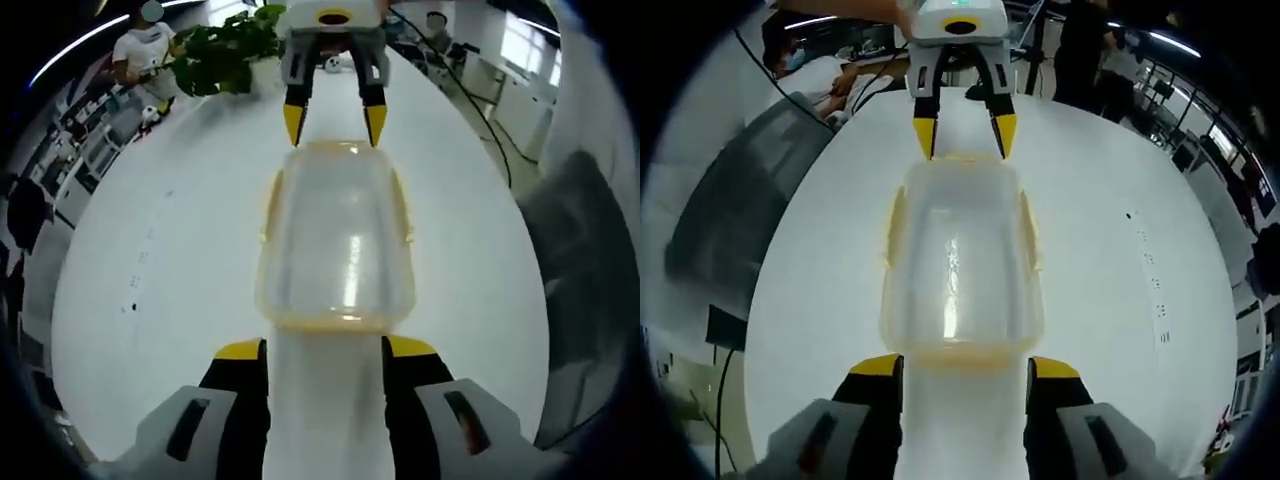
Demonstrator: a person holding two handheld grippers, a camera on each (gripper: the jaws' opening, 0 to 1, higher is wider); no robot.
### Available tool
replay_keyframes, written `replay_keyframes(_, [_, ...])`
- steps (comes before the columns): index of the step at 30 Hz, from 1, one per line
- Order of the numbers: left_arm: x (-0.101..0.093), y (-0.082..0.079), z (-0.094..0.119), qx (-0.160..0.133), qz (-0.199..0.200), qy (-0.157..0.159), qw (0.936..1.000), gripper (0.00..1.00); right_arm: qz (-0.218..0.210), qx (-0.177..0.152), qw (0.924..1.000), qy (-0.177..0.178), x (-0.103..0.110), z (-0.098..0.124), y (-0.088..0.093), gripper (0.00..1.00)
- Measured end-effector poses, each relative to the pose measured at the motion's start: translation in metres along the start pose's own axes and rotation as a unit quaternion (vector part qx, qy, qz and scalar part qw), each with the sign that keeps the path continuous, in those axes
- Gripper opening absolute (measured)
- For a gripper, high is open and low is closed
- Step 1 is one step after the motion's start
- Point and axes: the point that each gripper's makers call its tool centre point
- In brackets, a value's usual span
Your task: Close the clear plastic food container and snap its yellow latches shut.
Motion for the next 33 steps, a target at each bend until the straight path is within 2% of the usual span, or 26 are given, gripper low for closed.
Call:
replay_keyframes(15, [-0.002, -0.005, 0.009, 0.002, 0.003, -0.016, 0.9999, 0.39, -0.015, -0.005, 0.9998, 0.010, 0.004, 0.006, -0.003, 0.47])
replay_keyframes(19, [-0.001, -0.009, 0.012, -0.006, 0.023, -0.027, 0.9993, 0.39, -0.034, -0.012, 0.9992, 0.016, 0.004, 0.007, -0.004, 0.48])
replay_keyframes(22, [-0.002, -0.012, 0.012, -0.013, 0.064, -0.028, 0.9975, 0.39, -0.049, -0.015, 0.9985, 0.021, 0.003, 0.009, -0.004, 0.49])
replay_keyframes(24, [0.001, -0.018, 0.014, -0.032, 0.092, -0.034, 0.9947, 0.40, -0.072, -0.023, 0.9970, 0.017, 0.005, 0.009, -0.007, 0.50])
replay_keyframes(26, [0.003, -0.019, 0.016, -0.036, 0.131, -0.034, 0.9902, 0.40, -0.072, -0.028, 0.9966, 0.026, 0.001, 0.012, -0.009, 0.48])
replay_keyframes(27, [0.005, -0.018, 0.017, -0.031, 0.139, -0.042, 0.9889, 0.40, -0.074, -0.028, 0.9964, 0.029, 0.000, 0.013, -0.010, 0.48])
replay_keyframes(29, [0.005, -0.022, 0.017, -0.040, 0.146, -0.041, 0.9876, 0.40, -0.084, -0.034, 0.9954, 0.030, -0.002, 0.015, -0.012, 0.47])
replay_keyframes(33, [0.004, -0.025, 0.015, -0.043, 0.184, -0.048, 0.9809, 0.40, -0.107, -0.036, 0.9929, 0.036, -0.002, 0.015, -0.016, 0.47])
Point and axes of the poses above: the point that each gripper's makers call its tool centre point, and the gripper's own axes: z roughly backward along the fingers, x roughly to its left, y roughly out of its underside, and after that the axes turned 4 degrees about -z, right-handed
